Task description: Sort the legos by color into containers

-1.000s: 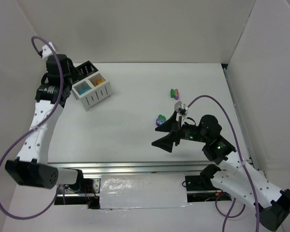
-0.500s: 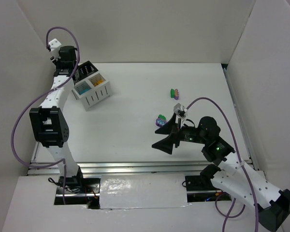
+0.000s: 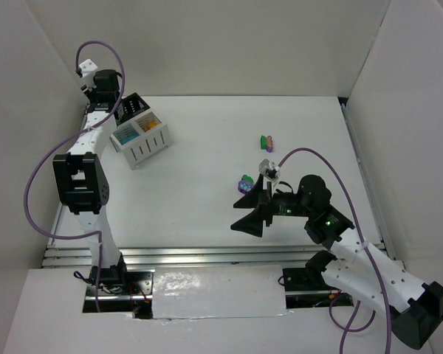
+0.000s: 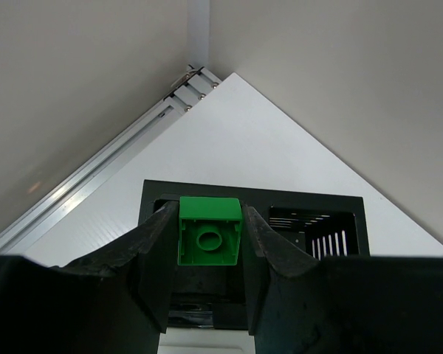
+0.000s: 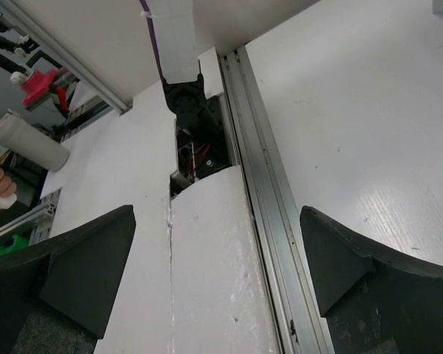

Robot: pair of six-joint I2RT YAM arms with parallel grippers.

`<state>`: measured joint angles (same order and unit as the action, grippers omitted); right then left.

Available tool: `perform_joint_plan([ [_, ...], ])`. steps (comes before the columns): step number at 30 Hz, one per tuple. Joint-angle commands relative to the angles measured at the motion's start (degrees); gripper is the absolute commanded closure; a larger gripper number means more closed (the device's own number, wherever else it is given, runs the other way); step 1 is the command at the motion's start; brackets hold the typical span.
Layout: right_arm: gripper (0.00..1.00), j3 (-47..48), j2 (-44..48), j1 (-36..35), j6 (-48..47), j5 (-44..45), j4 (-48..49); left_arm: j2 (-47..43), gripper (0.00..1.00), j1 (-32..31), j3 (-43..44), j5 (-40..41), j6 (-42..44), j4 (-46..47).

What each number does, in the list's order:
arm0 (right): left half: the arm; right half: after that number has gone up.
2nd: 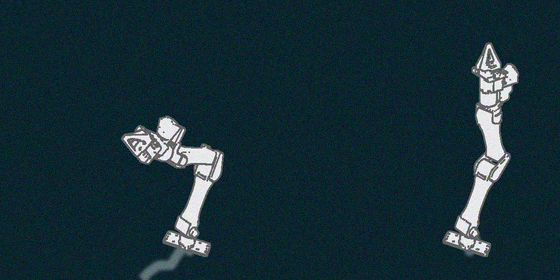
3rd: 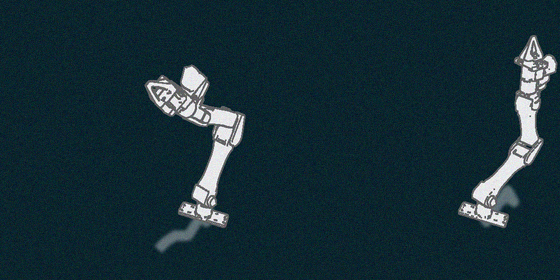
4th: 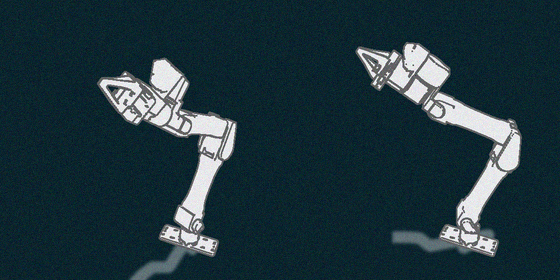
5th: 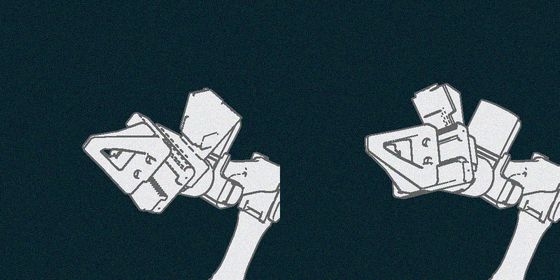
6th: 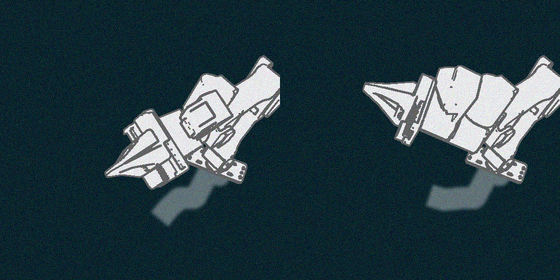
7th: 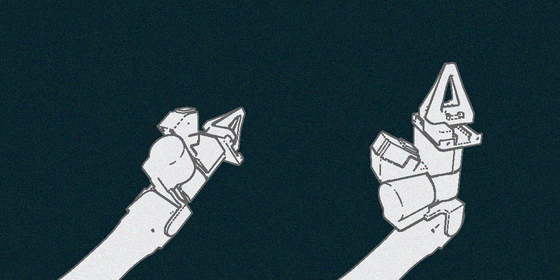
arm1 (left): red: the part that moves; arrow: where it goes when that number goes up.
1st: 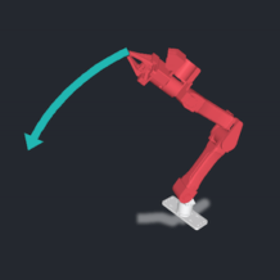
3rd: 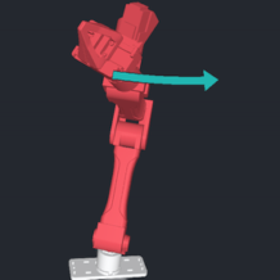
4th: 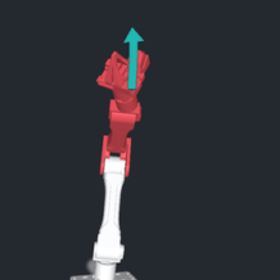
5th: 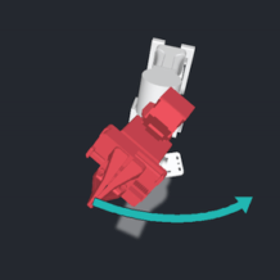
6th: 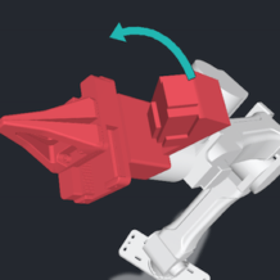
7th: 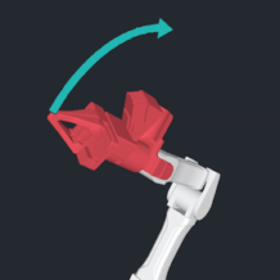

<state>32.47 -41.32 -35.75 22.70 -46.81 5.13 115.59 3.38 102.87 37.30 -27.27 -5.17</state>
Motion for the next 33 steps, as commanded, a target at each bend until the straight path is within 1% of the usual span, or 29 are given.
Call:
perform_joint_plan([
  [1, 0.00, 1.6, -0.2, -0.2, -0.3, -1.8, 3.2, 0.5, 0.72, 1.3, 2.2, -0.6, -1.5, 1.1],
  [2, 0.00, 1.5, -0.2, -0.1, -0.4, -1.5, 3.2, 0.4, 0.66, 1.4, 1.2, -1.2, -1.6, 1.6],
  [4, 0.00, 1.5, -0.1, -0.2, -0.5, -1.2, 3.2, 0.2, 0.61, 1.5, 0.2, -2.1, -2.4, 1.7],
  [5, 0.00, 1.5, -0.2, -0.2, -0.6, -0.9, 3.0, 0.0, 0.54, 1.5, -0.6, -2.4, -2.4, 2.3],
  [7, 0.00, 1.6, -0.4, -0.2, -0.6, -0.8, 2.8, -0.3, 0.46, 1.5, -1.2, -2.9, -2.8, 2.4],
  [8, 0.00, 1.6, -0.4, -0.1, -0.6, -0.8, 3.0, -0.4, 0.40, 1.5, -1.2, -3.5, -2.9, 2.4],
  [10, 0.00, 1.6, -0.8, -0.2, -0.6, -0.8, 2.9, -0.5, 0.36, 1.5, -1.1, -4.5, -2.7, 2.4],
  [11, 0.00, 1.5, -0.9, -0.3, -0.8, -0.7, 2.8, -0.5, 0.31, 1.5, -0.6, -5.2, -2.5, 2.2],
  [14, 0.00, 1.5, -1.0, -0.2, -0.7, -0.6, 3.1, 0.0, 0.24, 1.6, 0.7, -5.7, -2.4, 1.0],
  [17, 0.00, 1.4, -1.2, -0.1, -0.9, 0.5, 2.8, -1.4, 0.19, 1.6, 0.9, -4.8, -3.1, -0.4],
  [19, 0.00, 1.1, -1.6, -0.2, -0.4, 5.5, 2.6, -3.9, 0.16, 1.5, 0.0, -5.0, -3.9, -1.2],
  [20, 0.00, 1.2, -2.1, -0.1, 0.1, 8.2, 1.7, -6.9, 0.01, 1.5, -1.0, -5.7, -4.1, -1.6],
  [21, 0.00, 2.1, -2.8, -0.1, 0.8, 12.1, 0.7, -8.3, 0.00, 1.4, -0.6, -6.7, -5.4, -5.8],
  [22, 0.00, 2.8, -5.3, -0.1, 3.1, 22.1, -0.5, -9.3, 0.01, 1.2, 2.0, -7.4, -6.5, -9.2],
  [23, 0.00, 4.1, -7.1, -0.1, 4.4, 28.2, -4.6, -11.1, 0.00, 1.2, 3.7, -8.8, -7.6, -13.1],
  [24, 0.00, 7.2, -11.7, 0.0, 5.9, 34.0, -7.5, -11.9, 0.00, 0.7, 5.2, -13.0, -9.1, -20.0],
  [25, 0.00, 9.1, -14.6, 0.0, 9.0, 44.9, -10.2, -12.7, 0.00, 0.0, 6.3, -14.2, -9.5, -22.8],
  [26, 0.00, 11.7, -17.5, 0.0, 10.6, 50.4, -17.6, -15.3, 0.00, -1.2, 5.9, -15.1, -9.6, -25.0],
  [27, 0.00, 17.0, -23.7, -0.1, 11.8, 54.6, -21.4, -17.0, 0.00, -2.1, 5.0, -15.8, -9.9, -26.8],
  [28, 0.00, 19.0, -26.5, -0.2, 11.9, 59.8, -24.2, -18.8, 0.00, -5.5, 1.2, -15.9, -10.3, -29.3],
  [29, 0.00, 20.9, -28.7, -0.2, 11.4, 62.0, -27.9, -23.3, 0.00, -7.1, -1.5, -16.5, -10.8, -29.7],
  [30, 0.00, 23.1, -32.3, -0.3, 11.1, 64.1, -29.2, -26.0, 0.00, -9.2, -4.9, -16.9, -10.5, -28.9],
  [31, 0.00, 23.7, -33.4, -0.3, 10.1, 65.5, -29.7, -28.6, 0.01, -13.5, -12.4, -16.1, -11.0, -27.5],
  [32, 0.00, 23.6, -34.8, 0.1, 7.1, 66.1, -29.5, -33.9, 0.00, -17.7, -16.1, -16.6, -11.6, -26.0],
  [33, 0.00, 23.6, -35.3, 0.2, 7.1, 65.4, -28.9, -36.5, 0.00, -17.8, -20.1, -17.6, -11.6, -24.4],
])
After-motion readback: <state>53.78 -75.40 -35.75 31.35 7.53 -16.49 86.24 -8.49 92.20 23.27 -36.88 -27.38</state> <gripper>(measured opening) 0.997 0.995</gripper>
